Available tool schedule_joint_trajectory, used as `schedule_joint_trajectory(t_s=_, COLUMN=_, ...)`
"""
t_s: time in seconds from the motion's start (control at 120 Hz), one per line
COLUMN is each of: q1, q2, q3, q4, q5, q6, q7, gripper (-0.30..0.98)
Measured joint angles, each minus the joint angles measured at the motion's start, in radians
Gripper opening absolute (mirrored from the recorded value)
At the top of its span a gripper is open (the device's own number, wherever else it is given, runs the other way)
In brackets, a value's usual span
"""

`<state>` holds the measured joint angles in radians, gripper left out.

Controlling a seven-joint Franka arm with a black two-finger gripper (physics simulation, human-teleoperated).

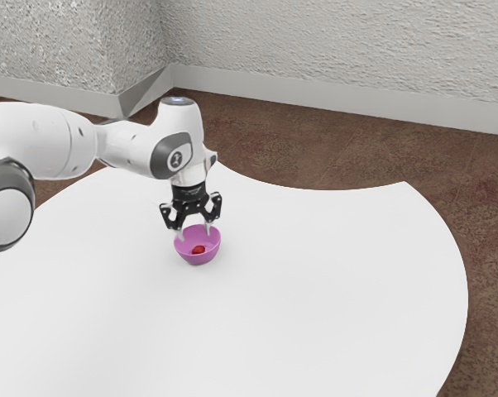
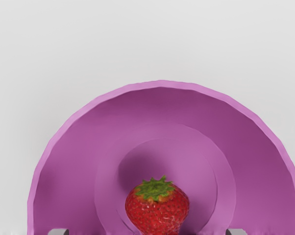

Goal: Take strawberry from the bowl

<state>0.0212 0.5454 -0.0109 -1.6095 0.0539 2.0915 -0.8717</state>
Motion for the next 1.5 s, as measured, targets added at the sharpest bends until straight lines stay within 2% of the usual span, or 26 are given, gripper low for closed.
schedule_joint_trajectory(t_s=0.633, q1=0.013, q2=0.082, q3=-0.009, q4=0.008, q5=0.006, q6=0.051, q7=-0.057, gripper=0.38)
schedule_joint_trajectory(t_s=1.15, q1=0.012, q2=0.118, q3=-0.018, q4=0.036, q5=0.011, q6=0.07, q7=-0.08, gripper=0.29)
schedule_joint_trajectory(t_s=1.4, q1=0.014, q2=0.123, q3=-0.022, q4=0.037, q5=0.031, q6=0.063, q7=-0.096, gripper=0.17)
schedule_joint_trajectory(t_s=1.5, q1=0.014, q2=0.12, q3=-0.022, q4=0.032, q5=0.031, q6=0.064, q7=-0.104, gripper=0.17)
